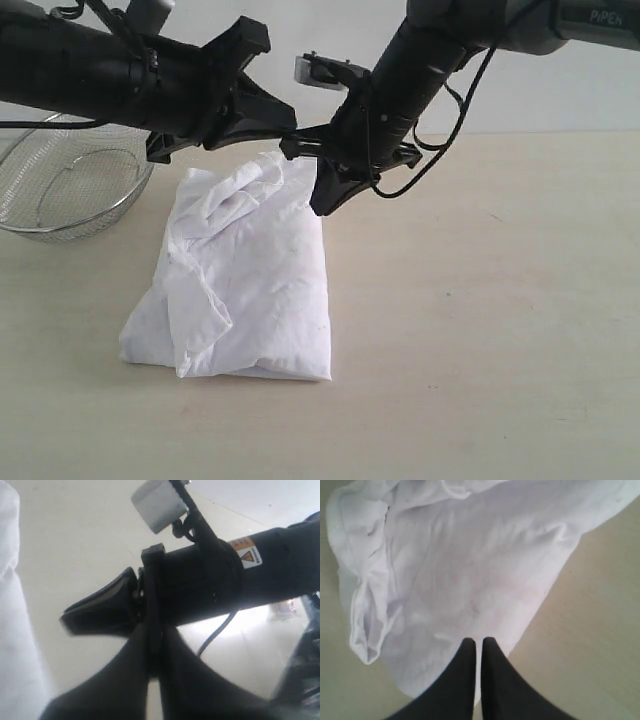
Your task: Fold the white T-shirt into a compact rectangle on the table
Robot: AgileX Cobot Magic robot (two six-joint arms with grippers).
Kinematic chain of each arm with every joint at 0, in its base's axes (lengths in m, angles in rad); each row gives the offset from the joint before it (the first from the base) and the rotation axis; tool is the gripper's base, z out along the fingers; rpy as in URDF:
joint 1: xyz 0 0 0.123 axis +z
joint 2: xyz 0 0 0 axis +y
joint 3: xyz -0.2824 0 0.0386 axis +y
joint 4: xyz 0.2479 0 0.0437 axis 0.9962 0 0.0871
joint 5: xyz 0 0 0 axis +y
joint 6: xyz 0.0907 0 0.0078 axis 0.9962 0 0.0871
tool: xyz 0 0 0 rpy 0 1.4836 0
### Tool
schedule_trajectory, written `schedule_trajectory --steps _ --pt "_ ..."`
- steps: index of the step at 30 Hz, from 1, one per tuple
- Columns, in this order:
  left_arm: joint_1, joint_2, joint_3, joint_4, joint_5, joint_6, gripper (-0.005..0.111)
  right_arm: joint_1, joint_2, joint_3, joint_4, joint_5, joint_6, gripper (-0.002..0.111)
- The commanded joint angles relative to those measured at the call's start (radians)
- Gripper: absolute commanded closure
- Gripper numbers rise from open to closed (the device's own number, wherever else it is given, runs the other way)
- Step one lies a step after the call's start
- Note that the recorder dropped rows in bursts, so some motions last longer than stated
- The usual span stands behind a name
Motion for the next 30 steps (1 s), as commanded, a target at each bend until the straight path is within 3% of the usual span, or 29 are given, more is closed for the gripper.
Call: schedule_trajectory --steps 1,9,14,21,30 --pt "0.069 -0.011 0.015 0.227 -0.048 0.052 0.102 -0.099 -0.047 -0.032 -0.057 -0.039 -0.004 0.108" --pt "0.080 -0.031 -0.004 0.191 0.006 0.078 0.102 -0.099 -0.032 -0.032 -0.062 -0.007 -0.023 0.108" --pt "0.045 0.115 -0.013 0.229 -0.003 0.100 0.102 -0.101 -0.019 -0.032 0.075 0.042 -0.089 0.108" --pt "0.043 0.342 -0.222 0.254 -0.049 0.103 0.102 -0.099 -0.019 -0.032 0.084 0.039 -0.094 0.108" --pt "0.043 0.411 -0.310 0.283 -0.066 0.101 0.102 -0.023 0.028 -0.032 0.182 -0.002 -0.138 0.108"
